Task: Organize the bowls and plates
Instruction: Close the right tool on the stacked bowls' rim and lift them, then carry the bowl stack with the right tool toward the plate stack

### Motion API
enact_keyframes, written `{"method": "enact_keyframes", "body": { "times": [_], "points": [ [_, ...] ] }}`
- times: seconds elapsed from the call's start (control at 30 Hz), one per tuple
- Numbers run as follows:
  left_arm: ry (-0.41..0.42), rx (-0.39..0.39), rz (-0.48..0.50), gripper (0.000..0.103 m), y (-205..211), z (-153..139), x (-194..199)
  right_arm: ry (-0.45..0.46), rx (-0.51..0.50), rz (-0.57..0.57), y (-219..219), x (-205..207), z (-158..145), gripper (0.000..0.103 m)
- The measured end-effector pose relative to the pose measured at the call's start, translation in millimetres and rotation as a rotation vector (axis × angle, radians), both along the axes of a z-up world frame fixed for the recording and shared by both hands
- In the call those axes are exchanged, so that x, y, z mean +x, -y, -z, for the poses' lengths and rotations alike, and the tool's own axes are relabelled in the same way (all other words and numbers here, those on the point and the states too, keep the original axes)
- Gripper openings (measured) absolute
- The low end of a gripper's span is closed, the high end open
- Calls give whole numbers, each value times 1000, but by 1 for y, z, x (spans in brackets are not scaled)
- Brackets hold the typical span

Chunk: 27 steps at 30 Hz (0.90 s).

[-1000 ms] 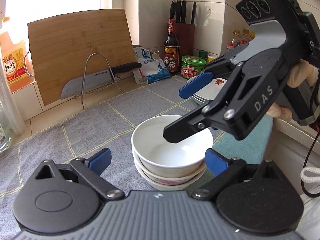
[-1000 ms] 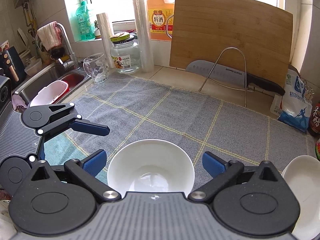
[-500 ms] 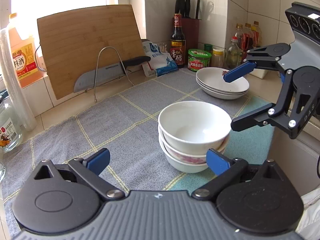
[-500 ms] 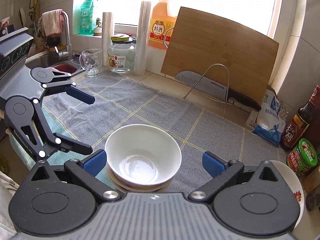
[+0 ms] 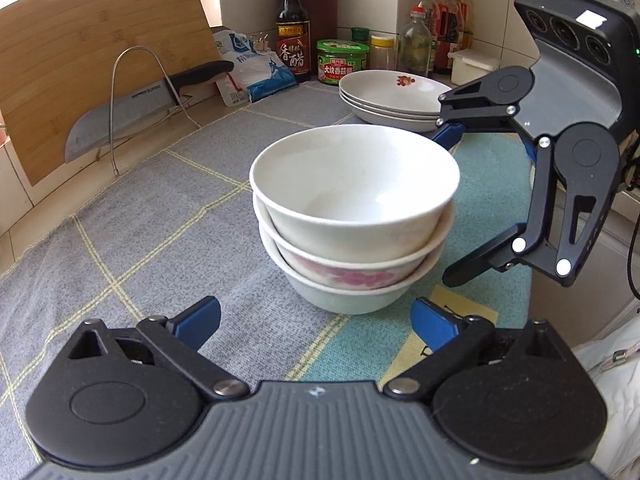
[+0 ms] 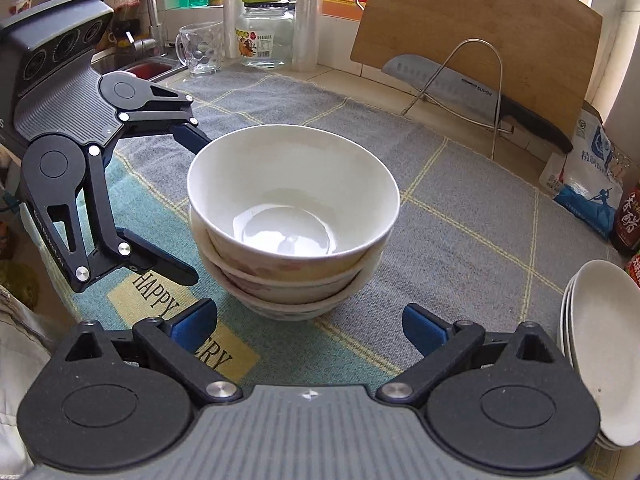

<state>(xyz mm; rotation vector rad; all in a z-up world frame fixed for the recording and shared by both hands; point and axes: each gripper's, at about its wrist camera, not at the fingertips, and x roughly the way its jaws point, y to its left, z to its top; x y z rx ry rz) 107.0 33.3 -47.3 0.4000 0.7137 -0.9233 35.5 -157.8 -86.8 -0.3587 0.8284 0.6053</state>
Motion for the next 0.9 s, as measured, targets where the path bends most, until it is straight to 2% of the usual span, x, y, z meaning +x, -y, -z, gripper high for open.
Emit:
{"method": "enact_keyframes", "body": {
  "times": [0.27, 0.37, 0.6, 0.9],
  "points": [
    [-23, 35, 133, 98, 14, 4, 17, -64, 3, -152, 0, 26, 4, 93],
    [-40, 53, 169, 93, 17, 6, 21, -79, 4, -195, 0, 30, 3, 92],
    [-71, 75, 237, 90, 20, 6, 31, -124, 14, -257, 1, 41, 3, 91],
    [-70, 90, 318, 88, 26, 5, 36, -152, 4, -315, -2, 46, 2, 87]
  ]
}}
